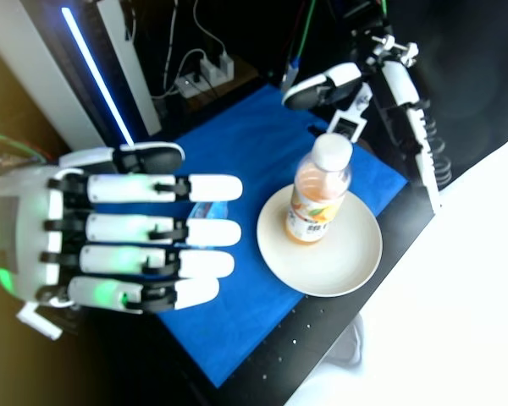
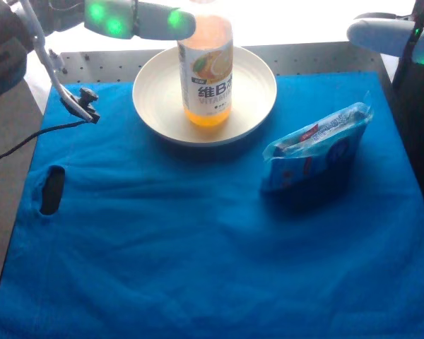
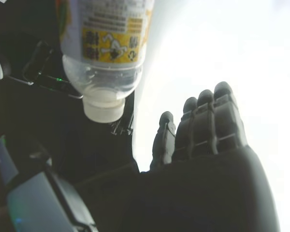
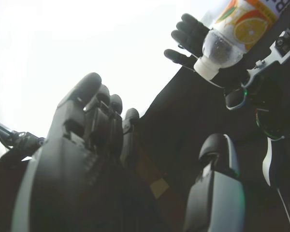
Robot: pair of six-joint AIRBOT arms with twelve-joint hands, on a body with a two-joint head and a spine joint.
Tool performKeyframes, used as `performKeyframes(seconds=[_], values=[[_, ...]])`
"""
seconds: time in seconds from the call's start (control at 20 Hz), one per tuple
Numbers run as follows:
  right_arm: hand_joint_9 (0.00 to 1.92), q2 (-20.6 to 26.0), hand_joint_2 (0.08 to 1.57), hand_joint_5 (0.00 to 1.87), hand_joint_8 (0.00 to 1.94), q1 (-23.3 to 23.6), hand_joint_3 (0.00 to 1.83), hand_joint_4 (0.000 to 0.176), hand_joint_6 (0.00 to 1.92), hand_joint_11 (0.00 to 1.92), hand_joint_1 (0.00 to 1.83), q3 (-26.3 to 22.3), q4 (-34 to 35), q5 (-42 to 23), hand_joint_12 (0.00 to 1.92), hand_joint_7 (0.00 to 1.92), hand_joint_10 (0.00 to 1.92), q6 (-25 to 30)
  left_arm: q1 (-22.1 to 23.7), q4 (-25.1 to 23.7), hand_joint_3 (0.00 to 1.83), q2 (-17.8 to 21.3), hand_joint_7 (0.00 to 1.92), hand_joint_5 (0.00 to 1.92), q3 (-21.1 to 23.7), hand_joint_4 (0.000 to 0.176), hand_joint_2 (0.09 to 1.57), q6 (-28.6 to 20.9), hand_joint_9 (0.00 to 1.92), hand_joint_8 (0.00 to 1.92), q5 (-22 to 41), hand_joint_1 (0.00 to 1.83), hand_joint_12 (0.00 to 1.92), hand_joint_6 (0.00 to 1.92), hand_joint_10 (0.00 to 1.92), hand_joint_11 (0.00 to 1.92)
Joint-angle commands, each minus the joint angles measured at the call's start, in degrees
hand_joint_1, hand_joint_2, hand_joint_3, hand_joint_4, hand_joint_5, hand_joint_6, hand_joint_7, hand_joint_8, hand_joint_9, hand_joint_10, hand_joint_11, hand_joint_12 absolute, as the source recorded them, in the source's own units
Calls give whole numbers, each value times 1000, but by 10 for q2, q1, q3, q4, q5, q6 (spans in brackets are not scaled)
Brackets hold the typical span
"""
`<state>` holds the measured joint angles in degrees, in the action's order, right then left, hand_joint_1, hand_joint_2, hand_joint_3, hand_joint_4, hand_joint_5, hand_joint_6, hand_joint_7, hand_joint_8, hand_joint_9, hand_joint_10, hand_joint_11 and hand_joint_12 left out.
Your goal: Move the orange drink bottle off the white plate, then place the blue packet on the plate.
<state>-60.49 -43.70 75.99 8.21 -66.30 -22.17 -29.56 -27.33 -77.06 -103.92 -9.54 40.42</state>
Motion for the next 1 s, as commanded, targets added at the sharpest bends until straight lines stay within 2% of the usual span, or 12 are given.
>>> performKeyframes(seconds=[0.0,0.15,0.3,0.45,0.5,0.55,0.65,0.7,0.75,0.8,0.85,0.95], values=[[274,-2,889,362,3,11,0,66,3,0,828,3,8,-67,987,325,3,6,11,16,0,-4,0,0,-3,115,509,-11,0,0,43,643,0,0,0,0],[284,-2,892,371,2,12,0,64,1,0,830,3,7,-67,1002,333,3,6,17,-8,0,-11,0,0,-8,92,504,-14,0,0,29,687,0,0,0,0],[289,-3,893,376,2,13,0,63,1,0,823,2,7,-68,1031,335,4,6,26,-34,0,-19,0,0,-13,95,503,-20,0,0,16,676,0,0,0,0],[294,-3,890,373,0,14,0,59,0,0,819,2,7,-69,1034,327,4,6,32,-53,0,-30,0,0,-23,73,496,-34,0,0,8,679,0,0,0,0],[296,-4,886,375,0,15,0,60,1,0,812,2,7,-69,1035,327,5,6,32,-56,0,-33,0,0,-25,80,493,-34,0,0,6,676,0,0,0,0],[305,-4,894,373,2,15,1,50,0,0,813,2,6,-70,1035,332,9,6,32,-59,0,-35,0,0,-27,82,496,-36,0,0,4,686,0,0,0,0],[304,-4,884,376,1,16,0,49,1,0,826,1,6,-71,1012,333,5,6,33,-64,0,-41,0,0,-29,79,506,-42,0,0,2,713,0,0,0,0],[305,-4,882,377,2,16,0,54,1,0,820,1,6,-71,1007,336,5,6,33,-66,0,-43,0,0,-29,80,503,-43,0,0,2,711,0,0,0,0],[306,-4,876,381,1,16,0,63,1,0,814,1,6,-72,990,335,4,6,33,-68,0,-47,0,0,-31,97,506,-44,0,0,2,708,0,0,0,0],[298,-4,878,384,0,16,0,71,2,0,807,1,6,-72,981,331,0,6,33,-69,13,-49,0,0,-32,98,536,-44,0,0,2,710,0,0,0,0],[283,-4,884,381,0,16,1,75,0,0,803,1,6,-74,943,320,1,6,33,-71,14,-51,0,0,-32,99,544,-45,0,0,2,698,0,0,0,0],[272,-5,891,379,0,16,2,71,0,0,795,0,6,-76,912,317,1,6,33,-76,0,-55,0,0,-35,114,518,-47,0,0,-2,729,0,0,0,0]])
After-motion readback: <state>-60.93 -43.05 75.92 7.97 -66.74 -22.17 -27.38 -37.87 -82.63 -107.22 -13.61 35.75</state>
